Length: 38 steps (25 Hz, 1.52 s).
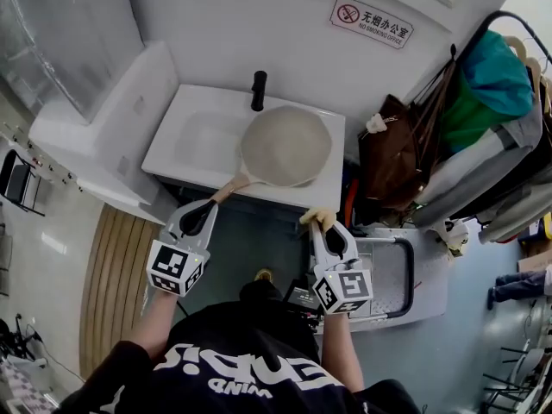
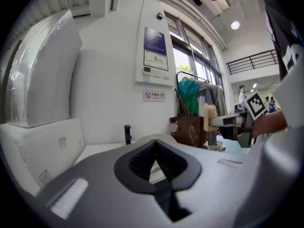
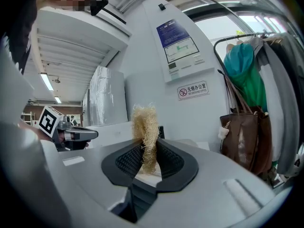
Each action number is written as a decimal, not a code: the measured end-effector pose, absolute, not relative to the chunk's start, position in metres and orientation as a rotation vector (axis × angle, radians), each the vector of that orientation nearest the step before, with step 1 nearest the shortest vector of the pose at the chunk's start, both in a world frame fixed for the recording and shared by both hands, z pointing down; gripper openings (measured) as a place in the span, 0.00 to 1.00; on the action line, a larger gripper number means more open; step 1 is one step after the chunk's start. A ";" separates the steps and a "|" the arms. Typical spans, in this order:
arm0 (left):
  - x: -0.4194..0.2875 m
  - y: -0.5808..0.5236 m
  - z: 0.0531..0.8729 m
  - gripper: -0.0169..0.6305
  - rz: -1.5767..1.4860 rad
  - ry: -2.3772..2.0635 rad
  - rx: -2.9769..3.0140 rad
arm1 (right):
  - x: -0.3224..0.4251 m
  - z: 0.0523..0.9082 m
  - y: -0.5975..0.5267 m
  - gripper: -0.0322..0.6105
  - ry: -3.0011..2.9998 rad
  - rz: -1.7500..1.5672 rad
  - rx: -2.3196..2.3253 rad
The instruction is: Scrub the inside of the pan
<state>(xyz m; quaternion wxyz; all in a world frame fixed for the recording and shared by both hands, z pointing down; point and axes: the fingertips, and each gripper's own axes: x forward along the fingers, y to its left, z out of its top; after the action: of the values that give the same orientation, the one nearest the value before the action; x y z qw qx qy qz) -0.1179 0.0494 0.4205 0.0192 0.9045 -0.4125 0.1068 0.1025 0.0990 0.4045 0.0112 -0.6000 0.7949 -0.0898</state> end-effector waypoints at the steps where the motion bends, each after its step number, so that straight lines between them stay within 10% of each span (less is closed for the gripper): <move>1: -0.116 0.043 0.420 0.02 0.335 -1.295 2.805 | 0.105 0.404 0.091 0.16 2.489 -0.280 -1.856; 30: -0.083 -0.044 0.449 0.02 0.402 -1.273 2.747 | 0.136 0.415 -0.017 0.16 2.558 -0.342 -1.776; 38: -0.075 -0.062 0.502 0.32 0.619 -1.115 2.673 | 0.134 0.424 -0.036 0.16 2.559 -0.380 -1.792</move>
<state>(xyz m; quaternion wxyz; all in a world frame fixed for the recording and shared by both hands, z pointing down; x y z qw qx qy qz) -0.0751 -0.0618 0.5021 0.0898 0.8989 -0.3750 0.2082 0.1341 -0.0363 0.4243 -0.0027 -0.5694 0.8131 -0.1207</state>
